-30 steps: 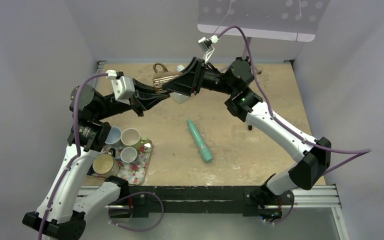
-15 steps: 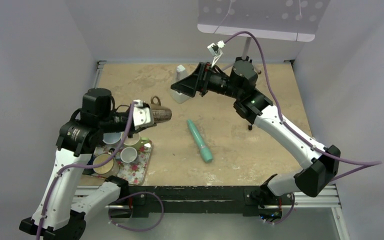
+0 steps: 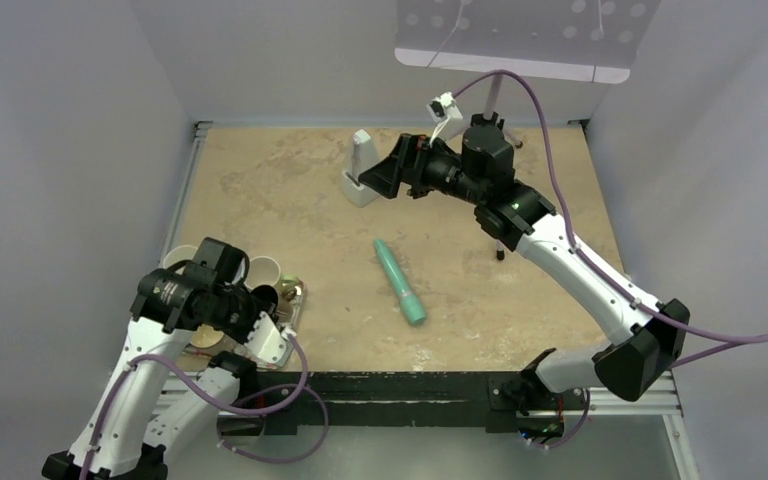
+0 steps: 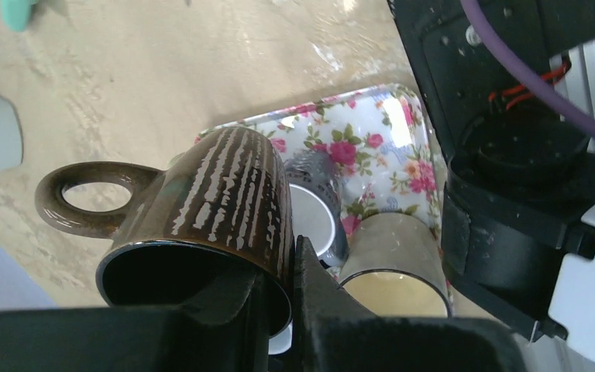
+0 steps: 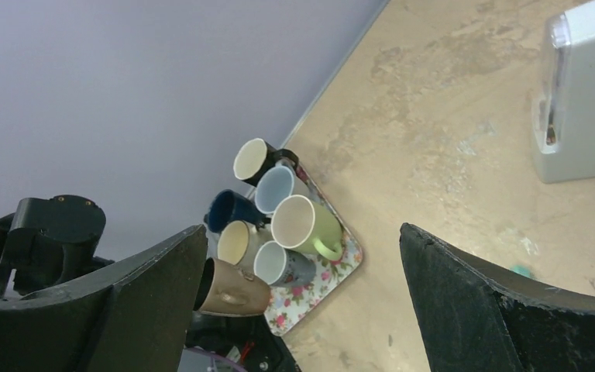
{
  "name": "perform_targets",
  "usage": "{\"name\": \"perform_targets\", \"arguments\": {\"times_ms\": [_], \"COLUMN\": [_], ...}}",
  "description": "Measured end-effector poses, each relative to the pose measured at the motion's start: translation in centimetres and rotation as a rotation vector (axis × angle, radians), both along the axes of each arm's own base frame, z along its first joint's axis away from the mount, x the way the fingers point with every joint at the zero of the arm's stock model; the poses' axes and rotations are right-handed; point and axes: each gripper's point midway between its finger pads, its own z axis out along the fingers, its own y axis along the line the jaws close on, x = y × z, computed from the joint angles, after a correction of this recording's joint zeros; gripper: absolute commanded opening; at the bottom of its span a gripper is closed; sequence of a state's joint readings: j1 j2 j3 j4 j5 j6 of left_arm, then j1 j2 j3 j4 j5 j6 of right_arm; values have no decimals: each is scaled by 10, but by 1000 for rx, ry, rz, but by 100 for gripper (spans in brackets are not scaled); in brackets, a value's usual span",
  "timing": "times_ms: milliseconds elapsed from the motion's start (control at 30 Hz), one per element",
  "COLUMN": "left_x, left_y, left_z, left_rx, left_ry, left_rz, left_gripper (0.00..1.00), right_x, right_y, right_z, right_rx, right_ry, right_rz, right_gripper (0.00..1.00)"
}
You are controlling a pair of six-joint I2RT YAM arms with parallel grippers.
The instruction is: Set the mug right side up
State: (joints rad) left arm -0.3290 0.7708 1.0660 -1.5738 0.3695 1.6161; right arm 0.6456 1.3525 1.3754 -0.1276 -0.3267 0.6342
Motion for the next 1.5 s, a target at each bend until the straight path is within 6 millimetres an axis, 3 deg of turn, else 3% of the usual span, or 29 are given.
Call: {"name": "perform_targets", "arguments": {"times_ms": [200,400,700,867,1333,1500], "left_x": [2,-8,-9,-22,-12,-13], "left_y": [9,19,35,52,46,44], "left_z": [-25,-59,-82,-102,-110,-114], "left_rx": [113,202,313,386,363,358], "left_ry": [5,49,135,177,109,136], "left_rz": [-167,-334,-404,-417,-408,-413], "left_gripper": [0,0,0,0,0,9], "right_x": [8,15,26,30,42,44], "right_y": [-4,-10,-15,-19,-36,-38], "right_z": [-25,-35,-57,-62,-77,-78], "right_rx": [-65,-87,-138,-154,-194,-200], "right_ry": [36,48,89,97,107,100], "right_rz": [-30,-61,-84,-106,-162,-167], "right_gripper": [99,99,99,99,99,99]}}
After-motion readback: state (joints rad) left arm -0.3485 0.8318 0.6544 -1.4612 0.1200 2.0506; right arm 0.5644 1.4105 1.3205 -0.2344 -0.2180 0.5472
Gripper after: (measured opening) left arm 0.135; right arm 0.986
